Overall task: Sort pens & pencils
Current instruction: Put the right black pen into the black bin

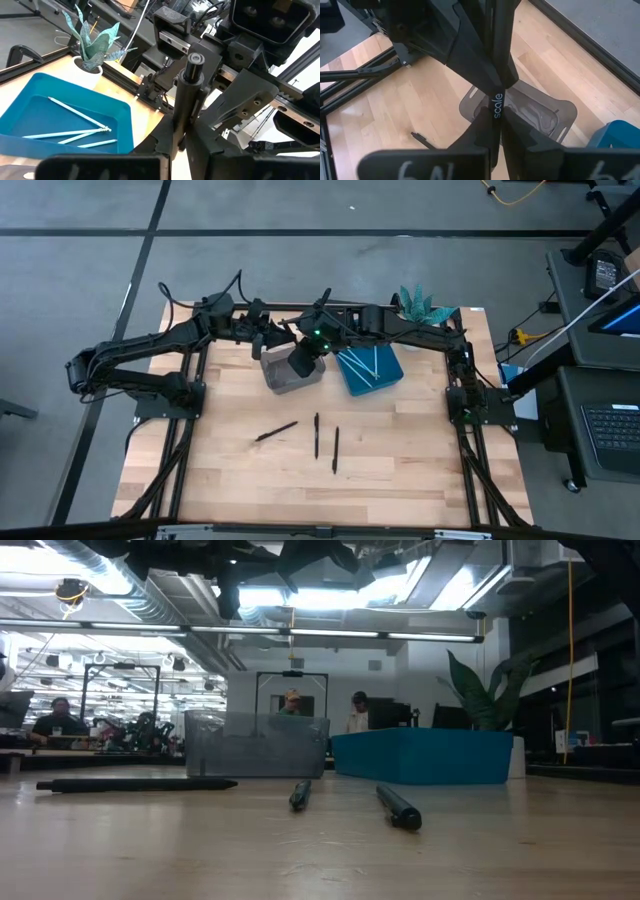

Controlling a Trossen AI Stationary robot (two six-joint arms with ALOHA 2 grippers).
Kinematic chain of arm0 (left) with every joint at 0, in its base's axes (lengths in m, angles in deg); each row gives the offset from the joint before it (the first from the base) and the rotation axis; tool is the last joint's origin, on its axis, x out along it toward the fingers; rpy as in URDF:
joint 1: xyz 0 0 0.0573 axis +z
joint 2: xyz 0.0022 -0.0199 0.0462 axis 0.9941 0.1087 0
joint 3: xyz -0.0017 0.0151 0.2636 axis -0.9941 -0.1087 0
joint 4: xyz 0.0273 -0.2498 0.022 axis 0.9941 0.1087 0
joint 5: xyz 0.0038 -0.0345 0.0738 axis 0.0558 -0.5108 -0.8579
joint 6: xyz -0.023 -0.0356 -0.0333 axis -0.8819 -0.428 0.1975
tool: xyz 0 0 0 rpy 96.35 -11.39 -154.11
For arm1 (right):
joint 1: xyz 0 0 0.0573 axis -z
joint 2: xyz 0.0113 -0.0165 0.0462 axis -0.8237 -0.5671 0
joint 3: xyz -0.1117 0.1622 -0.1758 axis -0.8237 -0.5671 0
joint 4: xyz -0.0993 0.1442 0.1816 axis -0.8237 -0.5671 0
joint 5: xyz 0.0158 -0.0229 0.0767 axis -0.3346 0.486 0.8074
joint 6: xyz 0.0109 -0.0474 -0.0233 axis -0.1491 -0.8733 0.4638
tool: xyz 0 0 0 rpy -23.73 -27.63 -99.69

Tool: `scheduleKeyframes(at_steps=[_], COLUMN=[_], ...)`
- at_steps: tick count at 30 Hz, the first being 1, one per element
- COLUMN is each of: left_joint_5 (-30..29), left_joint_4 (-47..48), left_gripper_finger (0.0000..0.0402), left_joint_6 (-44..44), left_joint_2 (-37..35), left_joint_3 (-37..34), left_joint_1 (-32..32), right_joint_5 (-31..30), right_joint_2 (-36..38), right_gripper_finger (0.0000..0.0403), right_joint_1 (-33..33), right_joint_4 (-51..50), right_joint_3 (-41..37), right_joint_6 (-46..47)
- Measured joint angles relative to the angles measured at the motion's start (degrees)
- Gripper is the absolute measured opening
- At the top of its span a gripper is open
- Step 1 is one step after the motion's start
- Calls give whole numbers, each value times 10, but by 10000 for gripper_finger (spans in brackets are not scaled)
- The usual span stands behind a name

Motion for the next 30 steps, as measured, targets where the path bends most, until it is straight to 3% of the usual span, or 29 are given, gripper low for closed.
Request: scheduleKeyframes(at_steps=[6,11,14,22,30], left_joint_5=[0,3,3,2,-7], left_joint_4=[0,-3,-3,9,93], left_gripper_finger=[24,24,24,24,24], left_joint_6=[0,-1,-1,5,42], left_joint_2=[0,0,0,0,0], left_joint_3=[0,0,0,0,0], left_joint_1=[0,0,0,0,17], right_joint_5=[0,0,0,0,-2], right_joint_2=[0,0,0,0,0], right_gripper_finger=[27,81,94,93,93], right_joint_1=[0,0,0,0,0], right_joint_4=[0,3,3,0,-67], right_joint_3=[0,0,0,0,0], right_joint_6=[0,3,11,12,29])
